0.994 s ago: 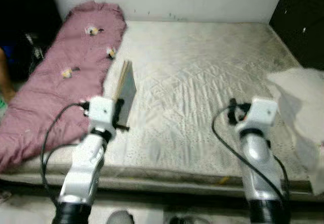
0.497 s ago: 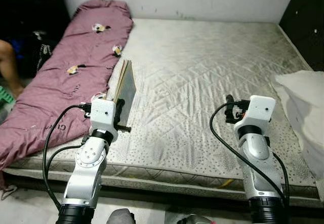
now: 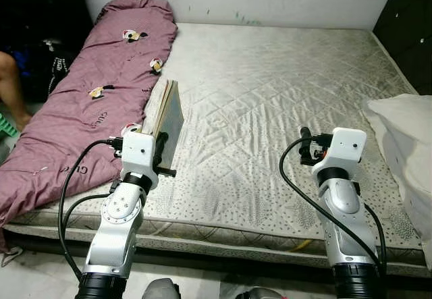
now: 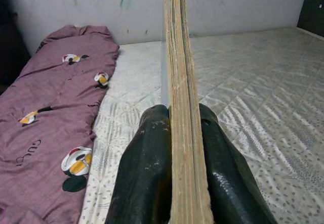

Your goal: Clean up the room

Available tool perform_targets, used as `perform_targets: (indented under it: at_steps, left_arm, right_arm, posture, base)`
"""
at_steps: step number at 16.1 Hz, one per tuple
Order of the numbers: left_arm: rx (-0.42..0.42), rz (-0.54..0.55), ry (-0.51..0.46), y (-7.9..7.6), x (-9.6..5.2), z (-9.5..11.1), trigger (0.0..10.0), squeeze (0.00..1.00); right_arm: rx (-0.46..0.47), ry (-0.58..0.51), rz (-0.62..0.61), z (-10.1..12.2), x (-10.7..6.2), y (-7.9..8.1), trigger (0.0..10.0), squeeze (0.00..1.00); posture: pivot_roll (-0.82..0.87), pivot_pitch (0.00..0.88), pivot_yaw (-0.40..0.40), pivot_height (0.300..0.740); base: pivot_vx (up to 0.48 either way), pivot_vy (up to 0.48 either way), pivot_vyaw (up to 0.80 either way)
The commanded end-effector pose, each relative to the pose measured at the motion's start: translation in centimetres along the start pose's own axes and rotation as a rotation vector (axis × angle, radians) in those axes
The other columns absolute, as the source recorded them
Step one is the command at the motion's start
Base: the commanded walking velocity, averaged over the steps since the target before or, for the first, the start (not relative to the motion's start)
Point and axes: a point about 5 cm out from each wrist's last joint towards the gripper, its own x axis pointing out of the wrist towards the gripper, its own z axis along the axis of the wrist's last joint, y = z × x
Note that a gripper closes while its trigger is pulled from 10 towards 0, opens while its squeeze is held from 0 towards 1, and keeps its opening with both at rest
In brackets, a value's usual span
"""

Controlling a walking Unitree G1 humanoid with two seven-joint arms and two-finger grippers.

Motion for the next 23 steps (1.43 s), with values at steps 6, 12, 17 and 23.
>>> perform_targets:
  at_steps: [6, 12, 17, 23]
  left_arm:
    - [0.006, 0.011, -0.062, 0.10, 0.26, 1.30, 10.0, 0.00]
    - [0.000, 0.010, -0.060, 0.00, 0.28, 1.27, 10.0, 0.00]
    - [-0.005, 0.008, -0.061, -0.11, 0.36, 1.28, 10.0, 0.00]
    - [-0.034, -0.042, -0.114, -0.22, 0.33, 1.89, 10.0, 0.00]
  right_arm:
    - [-0.024, 0.006, 0.010, -0.12, -0.14, -0.20, 10.0, 0.00]
    - [-0.028, 0.008, 0.011, -0.18, -0.21, -0.31, 10.0, 0.00]
    - [-0.038, 0.009, 0.017, -0.11, -0.15, -0.32, 10.0, 0.00]
    - [-0.041, 0.007, 0.020, -0.11, -0.10, -0.27, 10.0, 0.00]
  posture:
    - [-0.02, 0.000, -0.002, 0.740]
    - [-0.02, 0.000, -0.004, 0.740]
    - [-0.02, 0.000, -0.006, 0.740]
    - [-0.02, 0.000, -0.006, 0.740]
  base:
    - [0.000, -0.352, 0.00]
    - [0.000, -0.382, 0.00]
    - [0.000, -0.380, 0.00]
    - [0.000, 0.000, 0.00]
